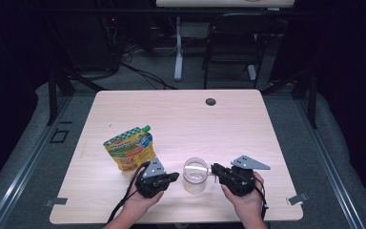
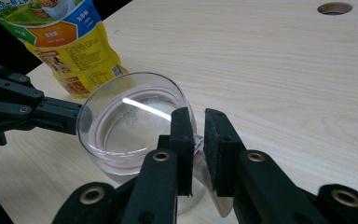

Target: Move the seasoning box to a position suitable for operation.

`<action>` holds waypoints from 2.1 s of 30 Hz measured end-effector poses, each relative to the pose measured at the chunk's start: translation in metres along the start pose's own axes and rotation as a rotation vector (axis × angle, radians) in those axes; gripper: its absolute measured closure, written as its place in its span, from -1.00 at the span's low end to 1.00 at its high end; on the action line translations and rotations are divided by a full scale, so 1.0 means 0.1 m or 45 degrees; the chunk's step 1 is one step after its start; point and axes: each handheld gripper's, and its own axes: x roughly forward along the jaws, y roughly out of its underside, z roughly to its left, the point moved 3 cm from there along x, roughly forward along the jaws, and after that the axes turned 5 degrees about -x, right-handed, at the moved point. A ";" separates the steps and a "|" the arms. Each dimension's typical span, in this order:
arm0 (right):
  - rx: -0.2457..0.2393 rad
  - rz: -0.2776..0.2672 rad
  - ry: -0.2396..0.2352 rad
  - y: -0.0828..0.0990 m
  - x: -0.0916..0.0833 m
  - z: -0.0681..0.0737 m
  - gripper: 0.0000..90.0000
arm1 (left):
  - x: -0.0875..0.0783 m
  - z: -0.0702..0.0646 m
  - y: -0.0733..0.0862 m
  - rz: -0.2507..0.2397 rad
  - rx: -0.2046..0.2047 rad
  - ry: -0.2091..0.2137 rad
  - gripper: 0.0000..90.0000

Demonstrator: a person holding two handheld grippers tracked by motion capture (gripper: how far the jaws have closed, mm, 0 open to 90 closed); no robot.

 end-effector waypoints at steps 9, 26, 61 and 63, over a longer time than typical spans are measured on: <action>0.002 -0.001 0.000 0.00 0.00 0.00 0.82 | 0.02 -0.02 -0.03 -0.010 -0.023 0.039 1.00; 0.011 -0.008 -0.013 0.02 -0.01 -0.01 0.82 | 0.07 -0.05 -0.03 0.012 -0.002 0.042 1.00; 0.006 -0.016 0.002 0.04 -0.03 0.00 0.87 | 0.01 -0.07 -0.14 -0.046 -0.006 0.072 1.00; 0.005 -0.016 -0.001 0.04 -0.03 0.00 0.87 | 0.01 -0.07 -0.14 -0.048 -0.002 0.073 1.00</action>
